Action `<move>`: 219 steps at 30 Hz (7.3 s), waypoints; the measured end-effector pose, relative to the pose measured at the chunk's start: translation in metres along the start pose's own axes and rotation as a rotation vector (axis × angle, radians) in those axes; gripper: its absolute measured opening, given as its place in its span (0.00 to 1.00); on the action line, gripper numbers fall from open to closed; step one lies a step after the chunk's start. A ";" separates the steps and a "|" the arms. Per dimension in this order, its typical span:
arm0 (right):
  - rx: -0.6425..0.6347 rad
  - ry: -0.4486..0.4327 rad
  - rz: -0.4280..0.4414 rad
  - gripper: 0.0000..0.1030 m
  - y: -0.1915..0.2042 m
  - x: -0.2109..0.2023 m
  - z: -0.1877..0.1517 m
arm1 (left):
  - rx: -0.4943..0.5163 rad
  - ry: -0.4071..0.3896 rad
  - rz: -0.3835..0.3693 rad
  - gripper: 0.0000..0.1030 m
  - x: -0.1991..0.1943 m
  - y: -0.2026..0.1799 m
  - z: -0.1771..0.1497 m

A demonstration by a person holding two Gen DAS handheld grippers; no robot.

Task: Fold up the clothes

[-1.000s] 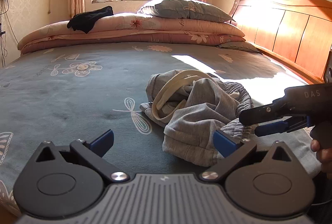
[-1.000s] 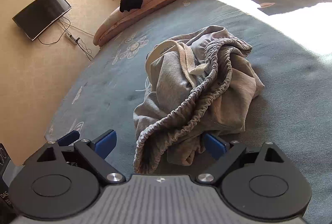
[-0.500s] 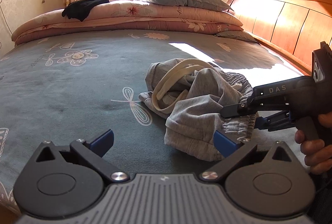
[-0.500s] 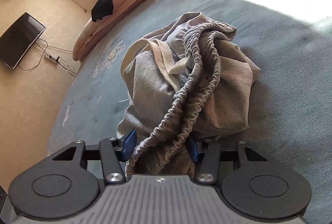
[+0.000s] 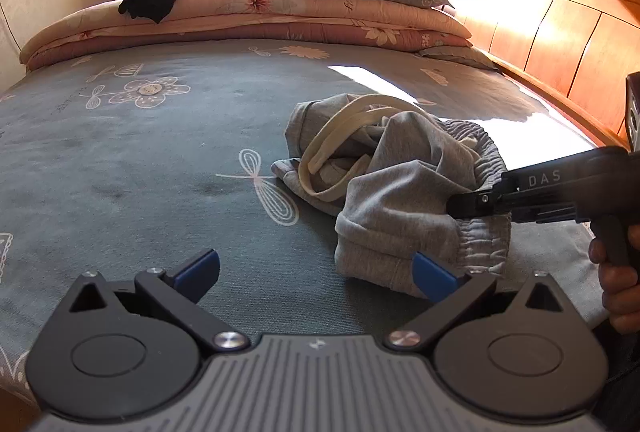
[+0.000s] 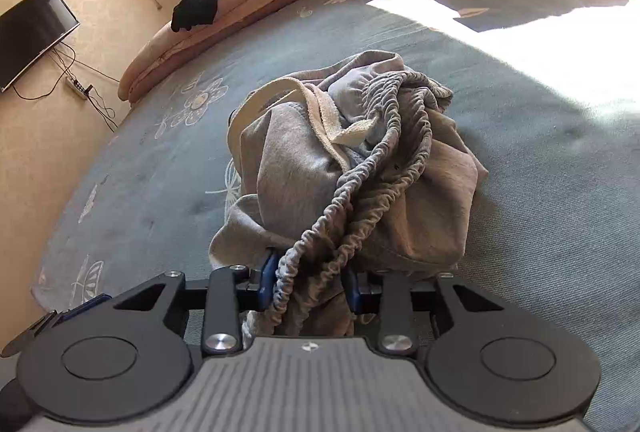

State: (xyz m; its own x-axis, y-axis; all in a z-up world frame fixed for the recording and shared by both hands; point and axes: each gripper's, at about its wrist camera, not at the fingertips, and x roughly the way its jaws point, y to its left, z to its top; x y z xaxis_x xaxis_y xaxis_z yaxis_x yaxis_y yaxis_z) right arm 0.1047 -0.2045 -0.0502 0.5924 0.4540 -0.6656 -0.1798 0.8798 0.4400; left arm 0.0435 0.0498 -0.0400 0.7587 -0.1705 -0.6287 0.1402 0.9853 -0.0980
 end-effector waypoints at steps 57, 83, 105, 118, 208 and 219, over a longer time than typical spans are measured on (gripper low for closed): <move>-0.155 -0.110 -0.604 0.45 -0.178 -0.146 -0.001 | 0.245 0.067 -0.034 0.99 0.035 -0.111 0.035; -0.515 -0.065 -0.048 0.58 -0.029 -0.032 0.046 | 0.128 0.078 0.047 0.99 0.067 -0.035 0.044; -0.089 -0.149 -0.286 0.68 -0.225 -0.087 0.107 | 0.211 0.018 -0.059 0.99 0.068 -0.083 0.068; 0.297 0.035 0.081 0.75 -0.336 -0.037 0.127 | 0.267 0.093 -0.085 0.99 0.083 -0.117 0.065; 0.271 0.017 0.143 0.43 -0.295 0.002 0.109 | 0.273 0.037 -0.112 0.99 0.052 -0.120 0.044; -0.046 0.021 -0.038 0.22 -0.231 -0.023 0.122 | 0.308 0.006 -0.169 0.99 0.051 -0.138 0.045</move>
State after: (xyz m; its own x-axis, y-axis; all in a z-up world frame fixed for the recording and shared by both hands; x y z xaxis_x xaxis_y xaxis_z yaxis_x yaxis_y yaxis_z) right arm 0.2286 -0.4358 -0.0632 0.5830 0.4224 -0.6940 -0.1936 0.9019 0.3862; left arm 0.0920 -0.0957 -0.0238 0.7047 -0.3299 -0.6281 0.4497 0.8925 0.0358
